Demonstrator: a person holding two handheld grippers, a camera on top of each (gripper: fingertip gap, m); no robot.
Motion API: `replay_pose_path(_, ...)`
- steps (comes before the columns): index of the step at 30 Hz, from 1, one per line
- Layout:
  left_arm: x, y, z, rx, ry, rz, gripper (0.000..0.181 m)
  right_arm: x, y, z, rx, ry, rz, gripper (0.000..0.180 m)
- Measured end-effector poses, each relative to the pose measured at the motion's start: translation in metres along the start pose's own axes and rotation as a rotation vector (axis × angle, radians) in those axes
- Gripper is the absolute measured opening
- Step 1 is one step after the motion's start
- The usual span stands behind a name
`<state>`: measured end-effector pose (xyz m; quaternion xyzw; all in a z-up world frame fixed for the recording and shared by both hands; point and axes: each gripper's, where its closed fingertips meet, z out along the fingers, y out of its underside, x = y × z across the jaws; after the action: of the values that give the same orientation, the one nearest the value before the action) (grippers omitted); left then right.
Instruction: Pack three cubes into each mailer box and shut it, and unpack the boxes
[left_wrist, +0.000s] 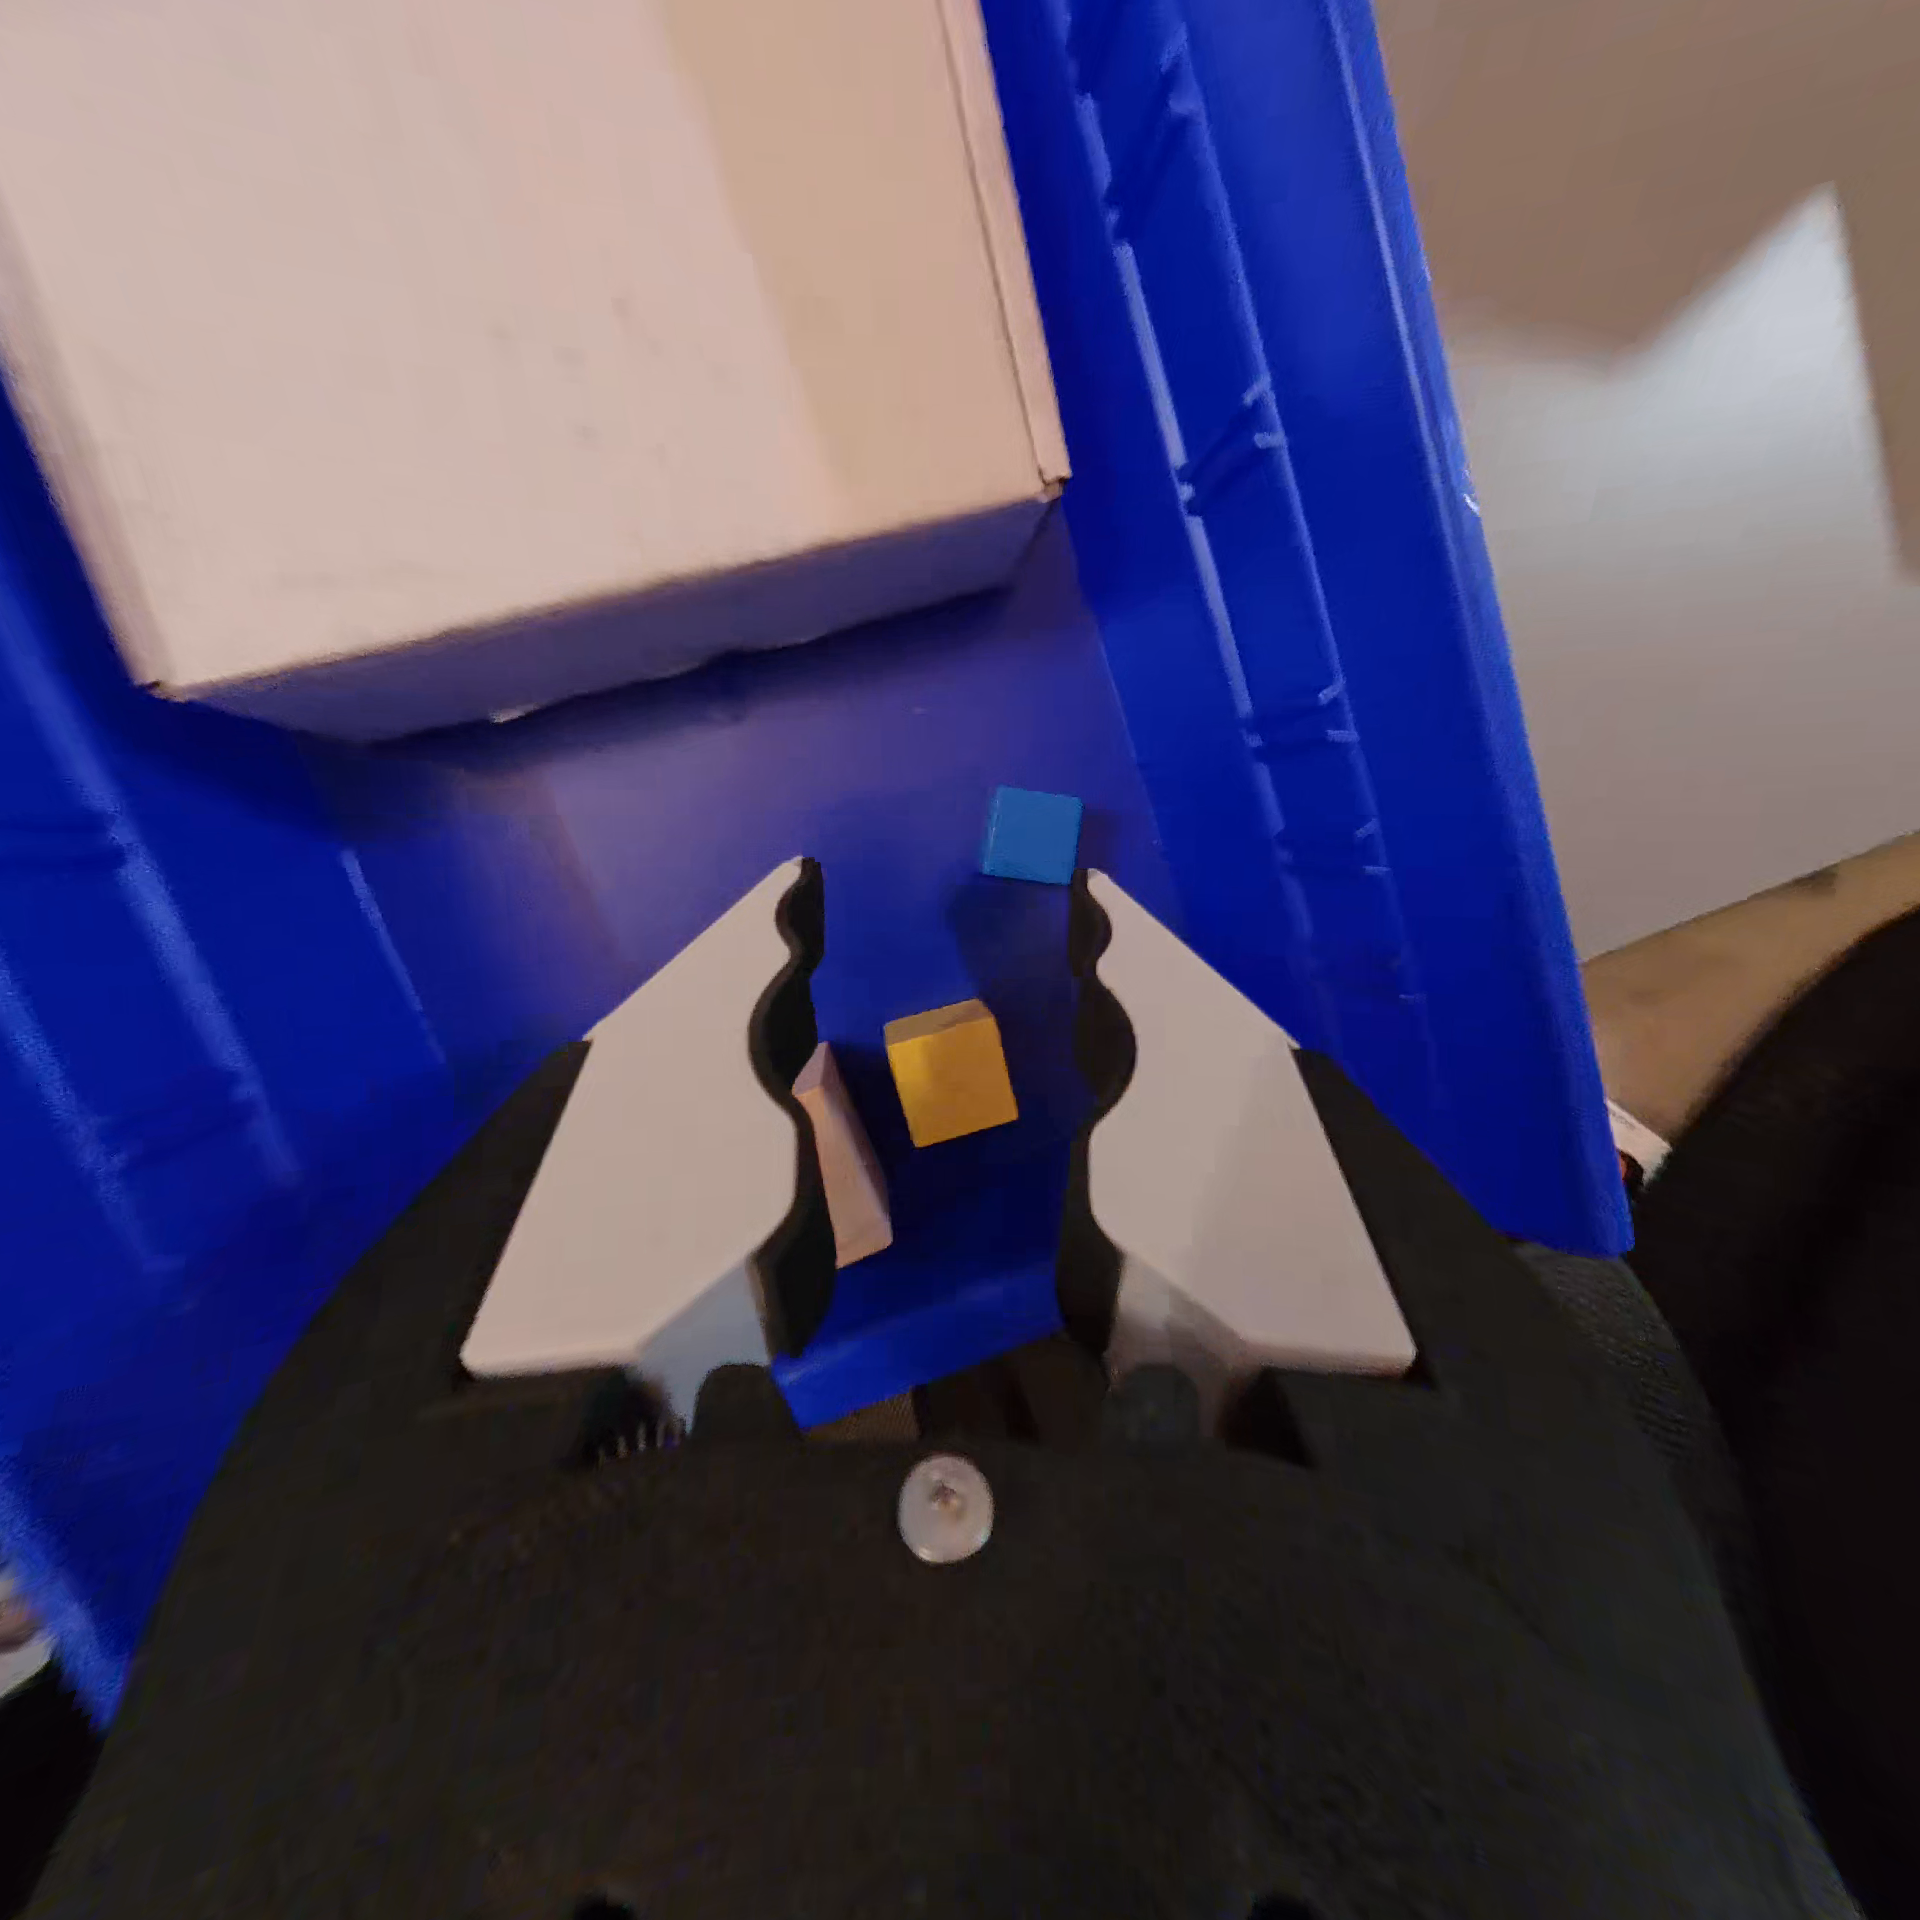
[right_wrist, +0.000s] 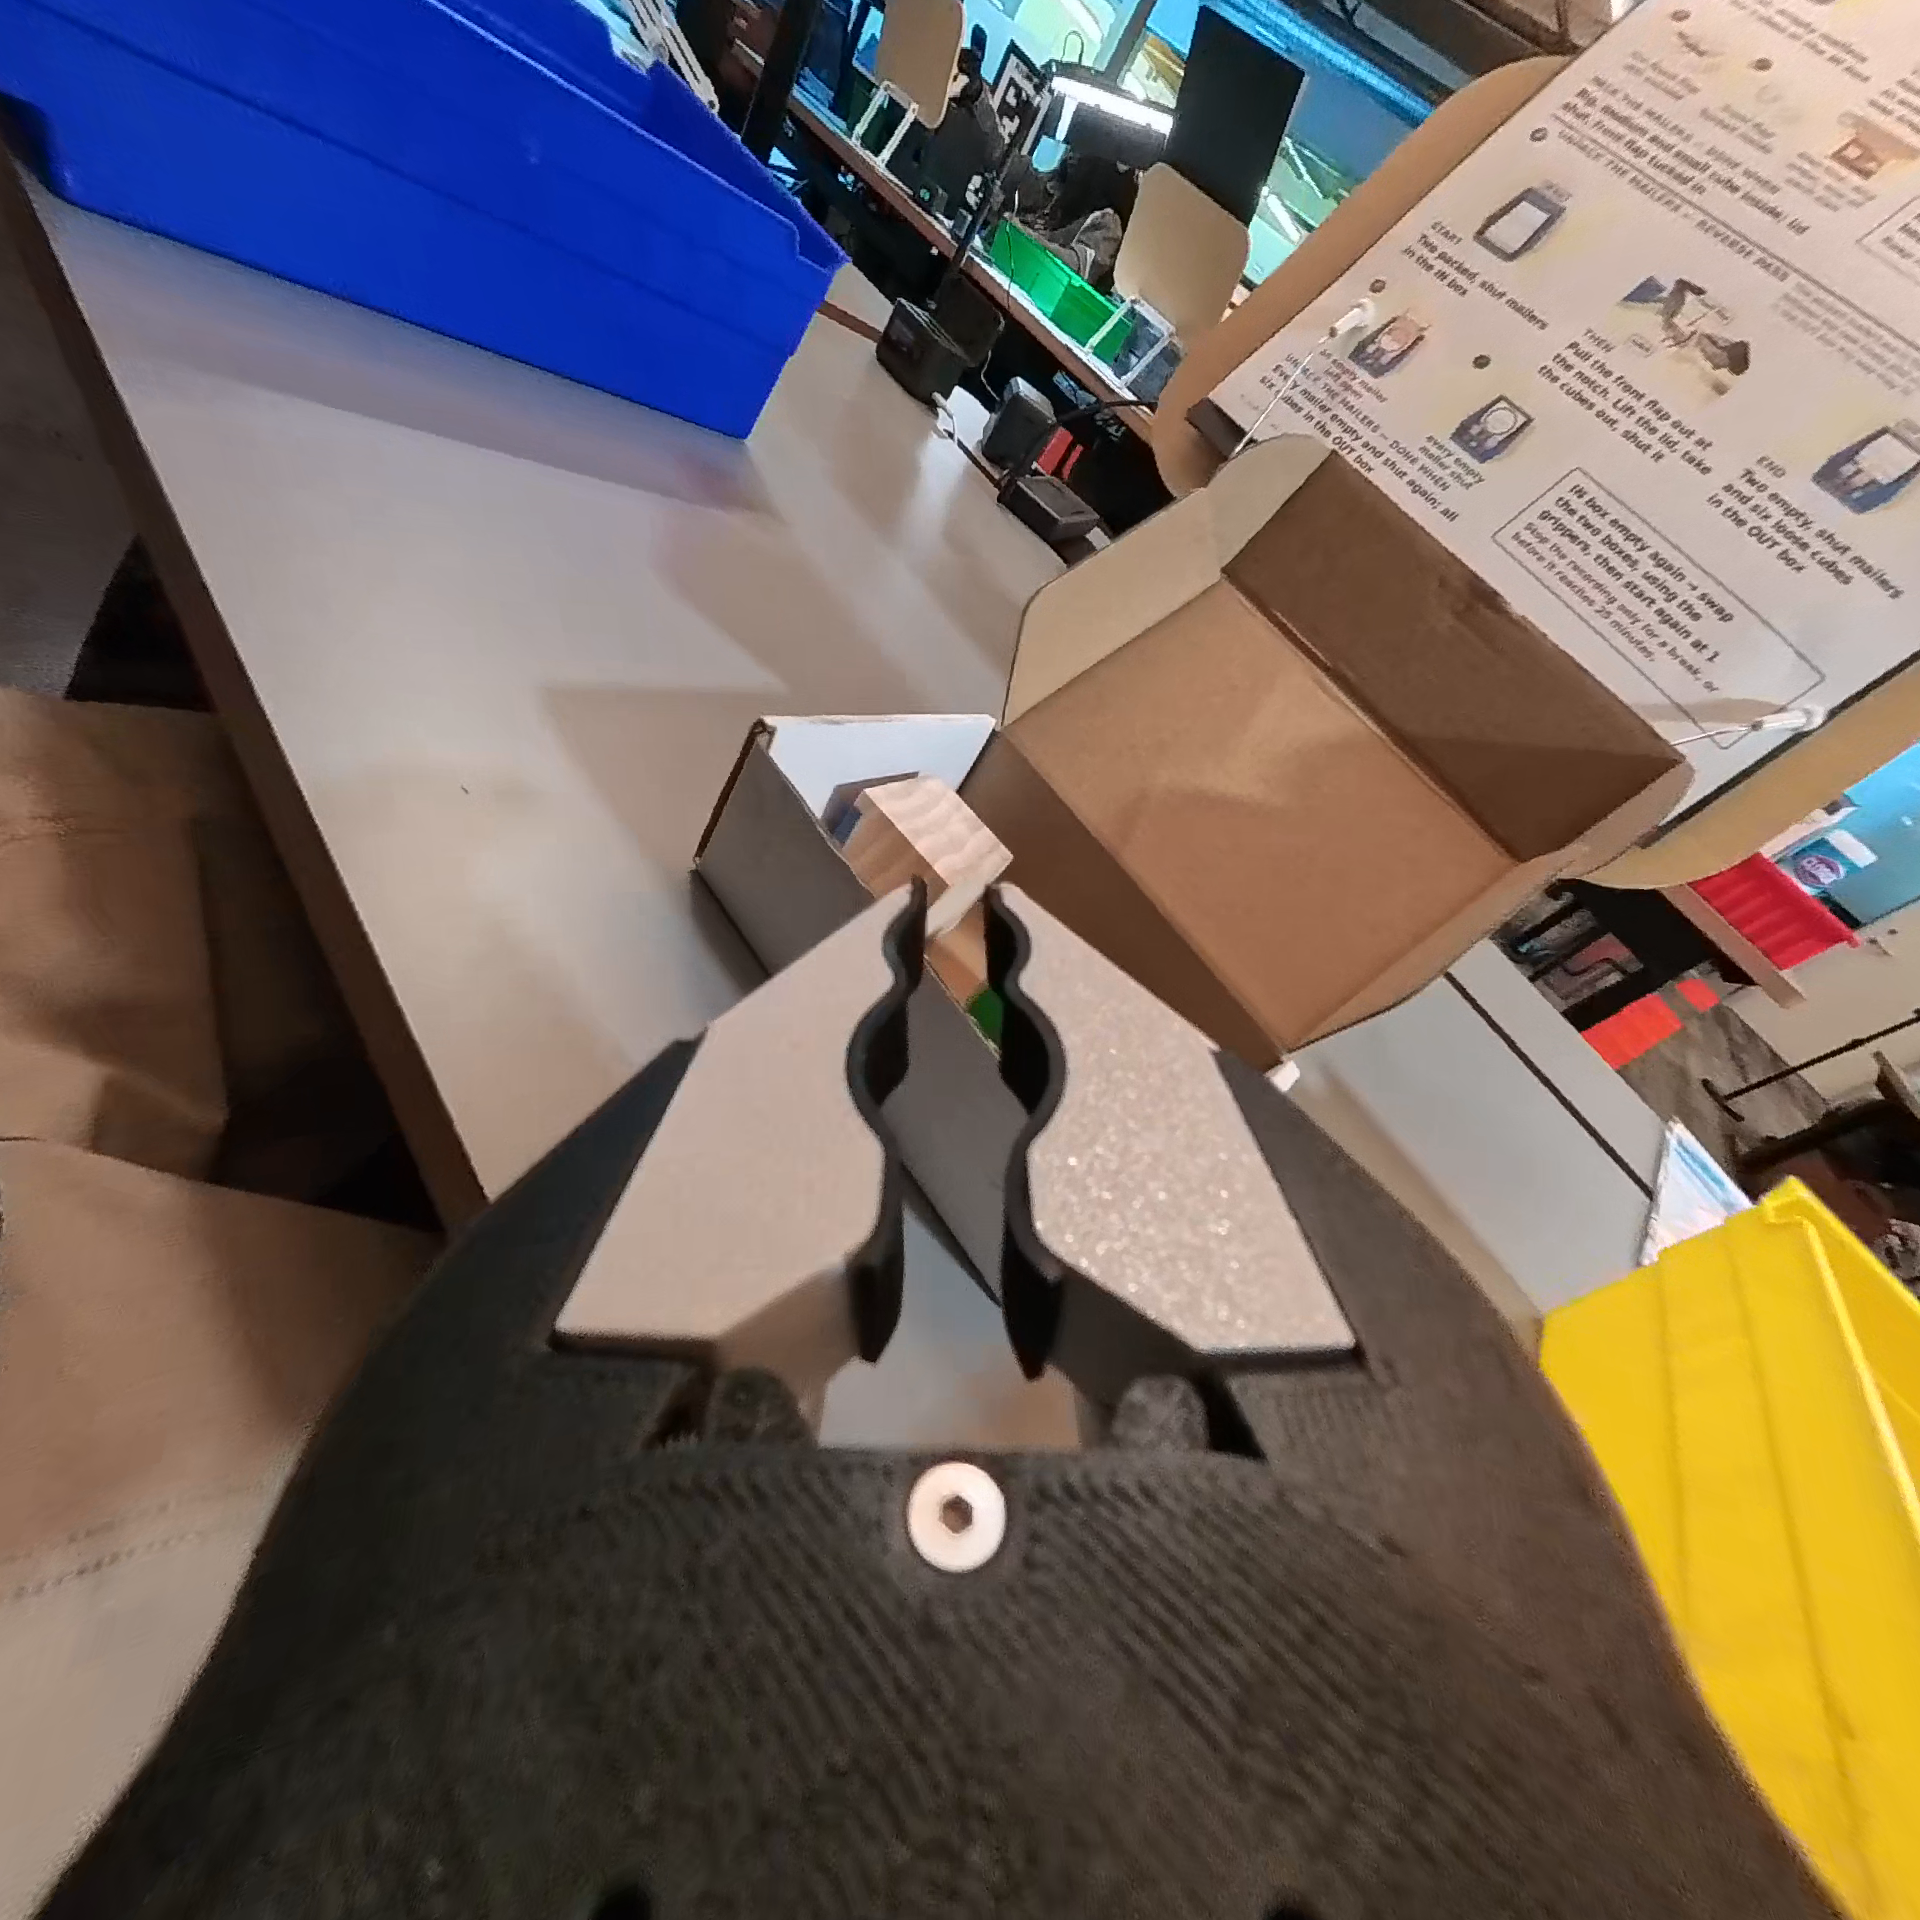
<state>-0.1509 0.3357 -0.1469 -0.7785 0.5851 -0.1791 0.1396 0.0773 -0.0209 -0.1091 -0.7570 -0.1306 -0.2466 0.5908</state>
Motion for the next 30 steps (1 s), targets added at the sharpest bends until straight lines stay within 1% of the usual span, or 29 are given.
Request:
replay_pose_path(2, 0.006, 0.004, 0.012, -0.032, 0.023, 0.036, 0.046, 0.003, 0.000, 0.000, -0.002, 0.017, 0.000, 0.009)
replay_pose_path(5, 0.011, 0.007, 0.028, -0.067, 0.008, 0.098, 0.044, 0.007, -0.004, 0.001, 0.022, 0.028, 0.041, 0.009)
replay_pose_path(7, 0.009, 0.008, 0.035, -0.077, -0.036, 0.139, 0.033, 0.008, -0.003, 0.001, 0.022, 0.033, 0.040, 0.009)
replay_pose_path(9, 0.003, 0.003, 0.033, -0.050, -0.083, 0.156, 0.022, 0.007, -0.001, 0.001, 0.012, 0.036, 0.023, 0.009)
replay_pose_path(11, 0.002, -0.006, 0.022, -0.004, -0.093, 0.159, 0.022, 0.006, -0.001, 0.001, 0.009, 0.037, 0.012, 0.009)
replay_pose_path(14, -0.001, -0.023, -0.005, 0.083, -0.141, 0.163, 0.021, 0.006, -0.002, 0.002, 0.016, 0.032, 0.018, 0.009)
replay_pose_path(18, 0.021, -0.054, -0.048, 0.221, -0.209, 0.247, 0.021, 0.005, -0.005, 0.003, 0.036, 0.018, 0.059, 0.009)
replay_pose_path(21, 0.056, -0.085, -0.079, 0.330, -0.272, 0.405, 0.020, 0.003, -0.021, 0.000, 0.114, -0.024, 0.215, 0.009)
replay_pose_path(23, 0.091, -0.106, -0.091, 0.380, -0.260, 0.503, 0.020, -0.007, -0.031, -0.001, 0.149, -0.076, 0.273, 0.010)
replay_pose_path(26, 0.167, -0.132, -0.087, 0.435, -0.091, 0.620, 0.021, -0.031, -0.032, 0.001, 0.115, -0.164, 0.256, 0.012)
replay_pose_path(28, 0.224, -0.141, -0.072, 0.432, 0.051, 0.702, 0.021, -0.044, -0.029, 0.002, 0.072, -0.218, 0.269, 0.014)
replay_pose_path(30, 0.277, -0.148, -0.048, 0.407, 0.176, 0.779, 0.021, -0.053, -0.028, -0.001, 0.050, -0.275, 0.313, 0.015)
